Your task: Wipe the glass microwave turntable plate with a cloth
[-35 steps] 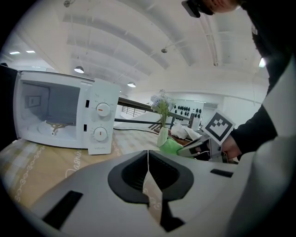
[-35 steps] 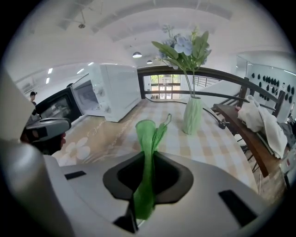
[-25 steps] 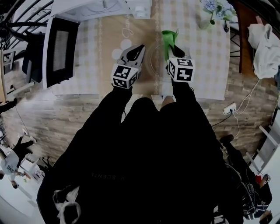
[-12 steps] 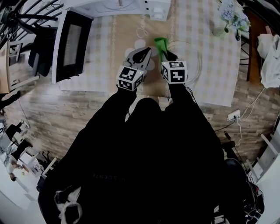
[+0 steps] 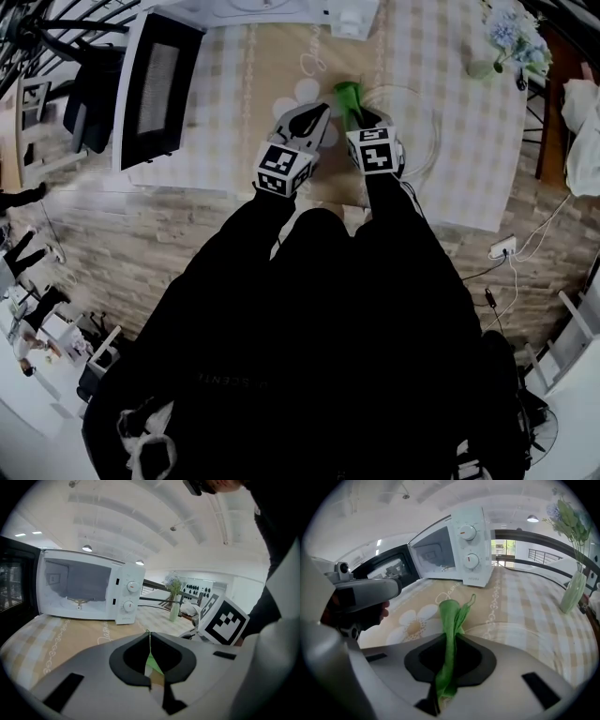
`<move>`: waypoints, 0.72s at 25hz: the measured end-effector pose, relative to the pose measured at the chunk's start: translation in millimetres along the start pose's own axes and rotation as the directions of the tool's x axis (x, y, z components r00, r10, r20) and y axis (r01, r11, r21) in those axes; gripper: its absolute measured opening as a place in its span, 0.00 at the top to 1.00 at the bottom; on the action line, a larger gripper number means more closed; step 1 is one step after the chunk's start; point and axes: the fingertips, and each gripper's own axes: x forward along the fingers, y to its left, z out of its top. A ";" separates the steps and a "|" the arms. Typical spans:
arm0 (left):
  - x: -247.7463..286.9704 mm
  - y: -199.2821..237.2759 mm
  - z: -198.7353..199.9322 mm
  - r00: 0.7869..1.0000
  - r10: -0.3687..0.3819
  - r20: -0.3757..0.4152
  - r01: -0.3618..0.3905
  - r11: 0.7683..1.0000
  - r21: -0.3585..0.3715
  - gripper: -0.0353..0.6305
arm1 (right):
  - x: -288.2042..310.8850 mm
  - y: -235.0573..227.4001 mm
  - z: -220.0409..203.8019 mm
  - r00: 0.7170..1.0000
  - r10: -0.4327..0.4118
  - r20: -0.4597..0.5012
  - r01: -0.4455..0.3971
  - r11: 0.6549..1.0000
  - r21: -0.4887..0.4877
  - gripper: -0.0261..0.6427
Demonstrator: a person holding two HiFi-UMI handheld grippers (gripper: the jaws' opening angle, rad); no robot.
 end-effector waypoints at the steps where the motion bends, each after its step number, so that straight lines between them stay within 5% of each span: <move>1: 0.5 -0.6 -0.9 1.000 0.003 -0.002 -0.003 1.000 -0.002 0.91 | -0.2 -0.9 -0.9 1.000 0.000 -0.003 0.000 1.000 0.002 0.88; 18: 37.0 -55.8 -1.7 0.998 -0.048 -0.033 0.047 0.999 -0.016 0.91 | -32.7 -66.9 -27.6 0.999 -0.036 -0.016 0.038 0.992 0.119 0.88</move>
